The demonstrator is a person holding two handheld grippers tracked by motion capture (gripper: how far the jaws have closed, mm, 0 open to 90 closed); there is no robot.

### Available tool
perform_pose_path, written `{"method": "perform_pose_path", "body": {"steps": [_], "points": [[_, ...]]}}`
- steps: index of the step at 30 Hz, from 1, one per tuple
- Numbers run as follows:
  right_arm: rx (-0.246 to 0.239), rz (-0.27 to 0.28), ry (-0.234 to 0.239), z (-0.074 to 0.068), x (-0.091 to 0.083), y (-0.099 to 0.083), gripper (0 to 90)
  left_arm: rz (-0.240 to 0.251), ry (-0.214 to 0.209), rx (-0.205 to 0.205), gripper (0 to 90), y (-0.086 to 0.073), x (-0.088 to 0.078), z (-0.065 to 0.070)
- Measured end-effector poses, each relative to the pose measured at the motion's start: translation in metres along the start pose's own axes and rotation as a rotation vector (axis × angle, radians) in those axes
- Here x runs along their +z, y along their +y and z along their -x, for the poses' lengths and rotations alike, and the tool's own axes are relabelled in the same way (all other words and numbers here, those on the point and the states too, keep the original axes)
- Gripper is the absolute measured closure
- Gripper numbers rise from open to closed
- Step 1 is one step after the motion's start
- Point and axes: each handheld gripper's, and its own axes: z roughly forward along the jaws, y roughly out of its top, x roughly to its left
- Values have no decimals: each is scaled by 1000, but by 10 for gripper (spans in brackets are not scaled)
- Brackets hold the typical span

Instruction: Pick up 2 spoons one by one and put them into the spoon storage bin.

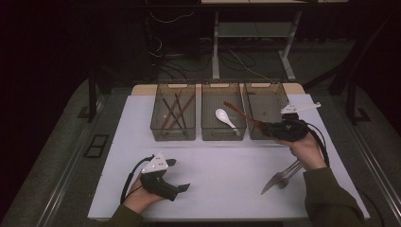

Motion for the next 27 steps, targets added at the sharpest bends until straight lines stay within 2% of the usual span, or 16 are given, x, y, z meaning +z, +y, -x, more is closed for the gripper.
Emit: {"method": "perform_pose_path", "body": {"steps": [10, 16, 27], "points": [[15, 17, -29, -5, 16, 13, 798, 8, 1, -4, 0, 0, 1, 0], [31, 31, -50, -5, 33, 23, 798, 12, 2, -6, 0, 0, 0, 0], [32, -30, -91, -13, 74, 41, 798, 8, -1, 0, 0, 0, -1, 1]]}}
